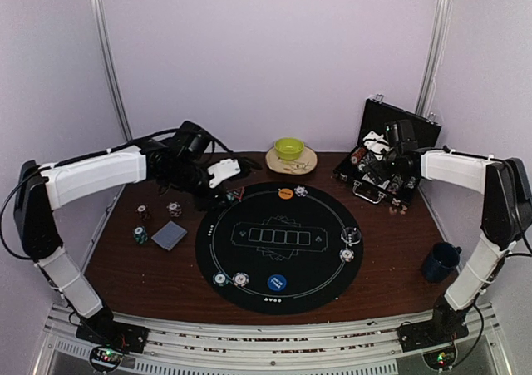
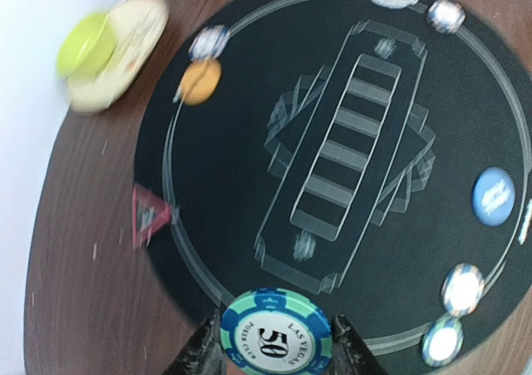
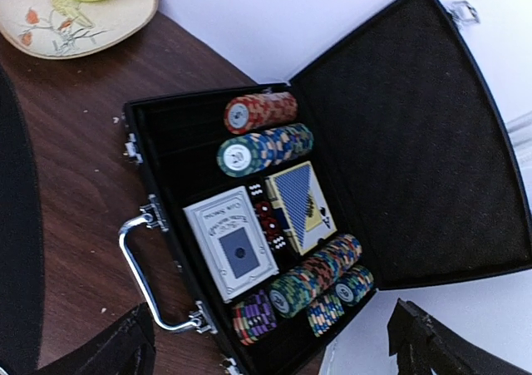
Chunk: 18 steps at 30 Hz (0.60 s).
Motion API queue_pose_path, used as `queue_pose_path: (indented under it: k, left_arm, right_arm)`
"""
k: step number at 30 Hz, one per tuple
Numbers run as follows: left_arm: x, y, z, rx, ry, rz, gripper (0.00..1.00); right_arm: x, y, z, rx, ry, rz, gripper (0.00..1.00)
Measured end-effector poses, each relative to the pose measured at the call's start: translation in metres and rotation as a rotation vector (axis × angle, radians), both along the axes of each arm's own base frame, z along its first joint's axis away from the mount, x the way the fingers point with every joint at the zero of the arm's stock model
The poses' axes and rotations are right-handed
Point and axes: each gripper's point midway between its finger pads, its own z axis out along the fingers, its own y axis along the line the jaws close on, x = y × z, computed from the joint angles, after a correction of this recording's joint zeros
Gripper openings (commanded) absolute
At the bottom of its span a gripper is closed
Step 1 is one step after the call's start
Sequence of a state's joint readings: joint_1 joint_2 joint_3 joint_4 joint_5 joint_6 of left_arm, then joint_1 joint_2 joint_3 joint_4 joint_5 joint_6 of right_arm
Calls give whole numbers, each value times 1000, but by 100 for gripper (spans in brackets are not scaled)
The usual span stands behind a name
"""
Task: Distribute texas hold em gaming equipment
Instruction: Place the pile of poker chips at the dealer area.
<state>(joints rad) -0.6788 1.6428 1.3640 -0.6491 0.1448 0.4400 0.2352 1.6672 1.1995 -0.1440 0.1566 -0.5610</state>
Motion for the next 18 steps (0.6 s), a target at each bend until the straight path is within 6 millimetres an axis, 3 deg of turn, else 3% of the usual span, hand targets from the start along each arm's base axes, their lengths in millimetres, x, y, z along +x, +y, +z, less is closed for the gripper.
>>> queue_pose_path:
  k: [5,10,15,18]
  left_arm:
    - [-13,-89,-10,-7,18,-187,12]
    - [-53,-165,-43,30,50,-358,11]
    - [-95,-214,-79,65,80,-466,10]
    - [-111,-231,-97,77,109,-492,10]
  right_arm:
    - [2,-32,17,28,-41,-63,100]
    - [3,-48,20,45,-51,-92,100]
    - [3,-49,18,58,-47,-90,100]
    - [3,-49,17,61,-48,-88,100]
